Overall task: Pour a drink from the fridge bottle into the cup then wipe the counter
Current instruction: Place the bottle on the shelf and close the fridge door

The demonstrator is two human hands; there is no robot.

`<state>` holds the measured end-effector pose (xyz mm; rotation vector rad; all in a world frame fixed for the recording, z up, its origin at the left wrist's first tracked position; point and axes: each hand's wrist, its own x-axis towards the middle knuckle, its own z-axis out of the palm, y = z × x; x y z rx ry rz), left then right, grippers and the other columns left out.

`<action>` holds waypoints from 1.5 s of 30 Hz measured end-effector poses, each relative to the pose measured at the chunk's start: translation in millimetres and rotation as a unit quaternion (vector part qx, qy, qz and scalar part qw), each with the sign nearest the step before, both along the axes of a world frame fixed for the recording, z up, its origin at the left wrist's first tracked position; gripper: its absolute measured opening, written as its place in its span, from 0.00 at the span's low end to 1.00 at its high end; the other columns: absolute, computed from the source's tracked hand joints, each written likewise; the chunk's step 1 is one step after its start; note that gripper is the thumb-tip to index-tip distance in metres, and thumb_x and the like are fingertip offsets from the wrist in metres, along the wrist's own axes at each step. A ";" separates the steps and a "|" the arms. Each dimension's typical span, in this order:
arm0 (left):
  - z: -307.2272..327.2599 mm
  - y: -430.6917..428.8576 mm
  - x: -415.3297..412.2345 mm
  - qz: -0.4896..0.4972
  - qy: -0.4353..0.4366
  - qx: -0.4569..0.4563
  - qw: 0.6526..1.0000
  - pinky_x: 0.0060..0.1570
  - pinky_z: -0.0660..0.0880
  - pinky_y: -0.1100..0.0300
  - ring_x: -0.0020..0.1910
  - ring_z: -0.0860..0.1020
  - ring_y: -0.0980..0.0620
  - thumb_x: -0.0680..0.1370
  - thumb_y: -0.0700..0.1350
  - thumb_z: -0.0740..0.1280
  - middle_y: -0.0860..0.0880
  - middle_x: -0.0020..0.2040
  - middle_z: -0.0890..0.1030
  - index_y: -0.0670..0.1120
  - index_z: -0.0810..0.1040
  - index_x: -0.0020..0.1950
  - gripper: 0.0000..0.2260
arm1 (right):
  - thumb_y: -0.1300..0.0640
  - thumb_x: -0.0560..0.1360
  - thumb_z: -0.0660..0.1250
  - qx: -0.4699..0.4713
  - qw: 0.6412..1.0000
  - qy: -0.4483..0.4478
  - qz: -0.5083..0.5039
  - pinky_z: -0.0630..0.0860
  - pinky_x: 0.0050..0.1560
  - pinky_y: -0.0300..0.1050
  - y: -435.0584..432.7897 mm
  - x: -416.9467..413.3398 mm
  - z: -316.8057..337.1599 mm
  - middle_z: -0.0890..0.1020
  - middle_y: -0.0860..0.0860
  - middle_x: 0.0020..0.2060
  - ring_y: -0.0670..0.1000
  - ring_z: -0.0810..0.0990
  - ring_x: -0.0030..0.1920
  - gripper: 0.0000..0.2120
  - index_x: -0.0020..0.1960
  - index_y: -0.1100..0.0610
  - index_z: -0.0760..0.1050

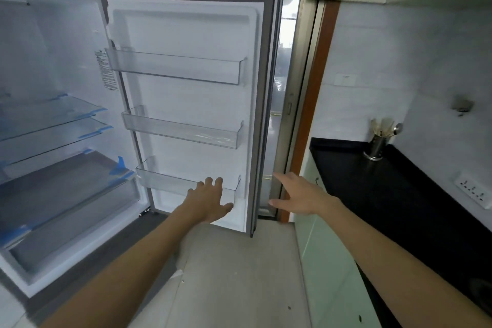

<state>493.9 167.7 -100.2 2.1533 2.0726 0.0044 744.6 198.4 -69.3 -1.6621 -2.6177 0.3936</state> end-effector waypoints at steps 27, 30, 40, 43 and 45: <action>66.8 158.0 118.7 0.063 -0.039 0.162 0.984 0.64 0.74 0.42 0.68 0.71 0.36 0.79 0.60 0.63 0.36 0.71 0.67 0.42 0.44 0.80 0.41 | 0.38 0.78 0.64 0.085 0.990 0.034 0.109 0.68 0.71 0.56 249.1 31.5 108.2 0.61 0.55 0.78 0.58 0.66 0.74 0.38 0.80 0.49 0.50; 89.1 165.2 120.3 0.078 -0.052 0.201 0.975 0.59 0.76 0.43 0.64 0.73 0.36 0.78 0.59 0.65 0.37 0.67 0.69 0.44 0.47 0.79 0.39 | 0.40 0.78 0.66 0.093 0.986 0.072 0.115 0.65 0.72 0.56 260.6 21.1 136.4 0.60 0.56 0.78 0.59 0.64 0.75 0.41 0.81 0.50 0.48; 138.9 174.3 122.0 0.110 -0.007 0.243 0.964 0.56 0.75 0.47 0.63 0.73 0.38 0.79 0.58 0.63 0.39 0.68 0.66 0.44 0.44 0.80 0.39 | 0.41 0.76 0.68 0.107 0.978 0.125 0.128 0.61 0.76 0.60 286.7 6.3 192.0 0.53 0.55 0.81 0.59 0.59 0.78 0.47 0.81 0.48 0.40; 145.4 174.5 124.8 0.118 0.001 0.241 0.963 0.58 0.75 0.47 0.65 0.72 0.38 0.79 0.59 0.63 0.38 0.70 0.65 0.45 0.42 0.81 0.41 | 0.40 0.76 0.69 0.105 0.978 0.120 0.134 0.60 0.76 0.59 285.6 7.0 195.5 0.53 0.54 0.81 0.58 0.58 0.78 0.48 0.81 0.47 0.39; 147.6 172.7 126.4 0.121 0.000 0.242 0.963 0.59 0.75 0.47 0.66 0.71 0.38 0.80 0.60 0.63 0.37 0.71 0.63 0.45 0.41 0.81 0.41 | 0.40 0.76 0.68 0.100 0.979 0.115 0.134 0.58 0.77 0.59 283.2 7.6 196.3 0.52 0.53 0.81 0.58 0.56 0.79 0.48 0.81 0.47 0.37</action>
